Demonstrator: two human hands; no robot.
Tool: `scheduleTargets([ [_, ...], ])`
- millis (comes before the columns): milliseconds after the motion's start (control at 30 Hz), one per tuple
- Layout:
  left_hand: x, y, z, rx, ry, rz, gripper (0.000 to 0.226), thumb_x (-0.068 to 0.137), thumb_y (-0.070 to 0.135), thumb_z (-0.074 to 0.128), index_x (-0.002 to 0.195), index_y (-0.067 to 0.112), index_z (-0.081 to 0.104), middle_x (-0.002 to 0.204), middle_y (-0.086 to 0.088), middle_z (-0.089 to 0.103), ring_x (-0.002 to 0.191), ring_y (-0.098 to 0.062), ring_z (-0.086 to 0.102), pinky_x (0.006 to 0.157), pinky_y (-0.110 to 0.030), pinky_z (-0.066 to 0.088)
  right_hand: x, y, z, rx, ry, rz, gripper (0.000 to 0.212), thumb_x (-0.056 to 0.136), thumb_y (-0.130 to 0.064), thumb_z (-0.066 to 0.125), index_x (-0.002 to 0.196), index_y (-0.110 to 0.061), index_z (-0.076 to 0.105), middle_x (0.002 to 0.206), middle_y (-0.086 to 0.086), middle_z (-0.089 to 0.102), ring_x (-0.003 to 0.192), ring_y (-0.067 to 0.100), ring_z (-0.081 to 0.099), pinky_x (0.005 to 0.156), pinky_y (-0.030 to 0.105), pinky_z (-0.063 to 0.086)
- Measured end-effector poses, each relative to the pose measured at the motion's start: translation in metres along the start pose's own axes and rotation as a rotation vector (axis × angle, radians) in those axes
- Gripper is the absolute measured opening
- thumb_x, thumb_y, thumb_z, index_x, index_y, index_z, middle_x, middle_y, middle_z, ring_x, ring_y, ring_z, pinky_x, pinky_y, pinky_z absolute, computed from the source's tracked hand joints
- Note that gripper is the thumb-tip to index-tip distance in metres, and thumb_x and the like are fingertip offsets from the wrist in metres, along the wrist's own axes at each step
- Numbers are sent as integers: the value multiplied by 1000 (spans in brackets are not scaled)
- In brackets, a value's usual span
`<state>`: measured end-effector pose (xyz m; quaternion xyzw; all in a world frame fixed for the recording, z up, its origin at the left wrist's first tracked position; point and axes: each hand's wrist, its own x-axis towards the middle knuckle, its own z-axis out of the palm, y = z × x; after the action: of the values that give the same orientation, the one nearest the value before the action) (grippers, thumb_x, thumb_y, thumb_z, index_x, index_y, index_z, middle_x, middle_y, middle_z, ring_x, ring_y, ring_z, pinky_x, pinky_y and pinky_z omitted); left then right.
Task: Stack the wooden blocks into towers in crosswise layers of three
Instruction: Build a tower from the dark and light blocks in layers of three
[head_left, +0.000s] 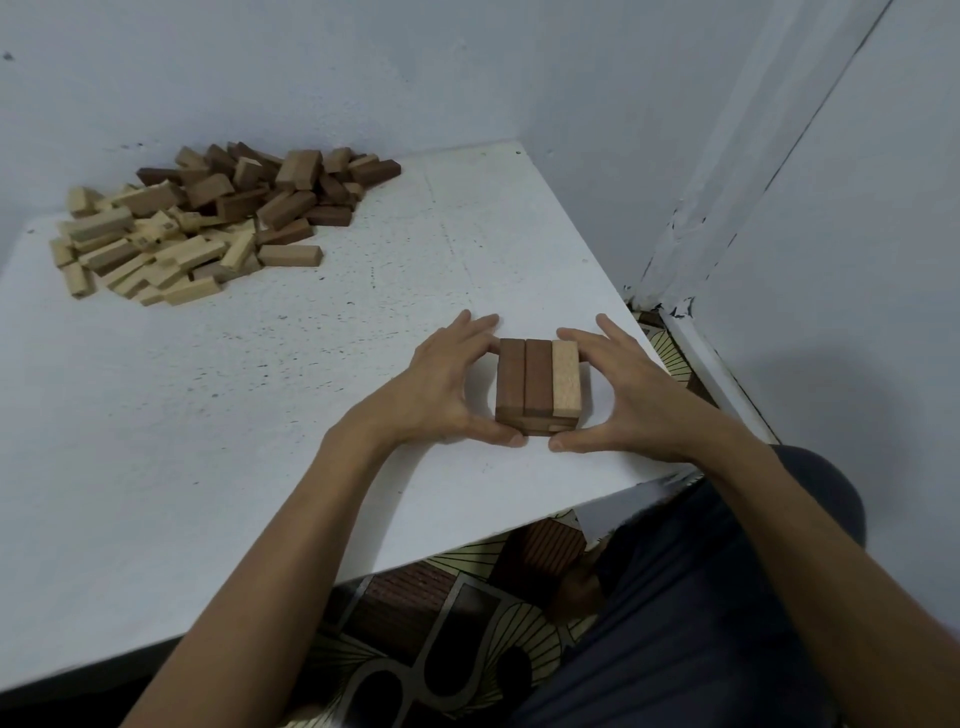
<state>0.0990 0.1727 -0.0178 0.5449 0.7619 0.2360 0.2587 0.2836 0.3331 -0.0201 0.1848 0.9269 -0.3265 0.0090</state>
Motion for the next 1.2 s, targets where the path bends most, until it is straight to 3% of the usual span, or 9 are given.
scheduleTargets([
  [433,1,-1,4,21,-7,19,102,67,45,88,150,20,34,165,4,14,151,-8,-4,124,-39,2,2,4,2,24,-21,-11,114,59,-66,71,154,-24,24,161,-14,19,151,7,-5,118,32,11],
  [567,1,-2,5,26,-5,25,105,62,54,85,149,20,36,165,4,15,151,-8,-3,124,-39,1,3,5,2,29,-29,-17,116,59,-71,71,154,-25,22,161,-14,18,151,7,-5,117,32,10],
  [800,1,0,3,36,-17,9,104,66,50,87,150,23,33,165,6,14,151,-7,-4,121,-33,-4,2,2,1,20,-24,-6,113,60,-65,73,154,-27,23,161,-14,19,151,6,-4,119,34,12],
  [1000,-4,3,-8,-82,29,14,105,50,69,80,142,42,36,158,16,26,148,-5,12,118,-36,14,-6,-3,-10,110,20,9,106,55,-64,79,146,-35,34,157,-22,26,149,-1,2,120,37,15],
  [1100,-4,9,-14,-109,50,44,99,55,59,88,139,44,39,155,19,29,142,0,20,114,-32,20,-5,-4,-15,154,28,-7,96,57,-67,82,140,-41,39,154,-28,29,149,-1,5,121,42,17],
  [1200,-1,12,-14,-104,47,44,93,57,57,89,136,48,41,159,19,25,149,-4,13,121,-43,19,-3,-5,-13,172,25,-17,89,60,-64,83,135,-43,41,153,-30,31,149,-1,7,121,45,18],
])
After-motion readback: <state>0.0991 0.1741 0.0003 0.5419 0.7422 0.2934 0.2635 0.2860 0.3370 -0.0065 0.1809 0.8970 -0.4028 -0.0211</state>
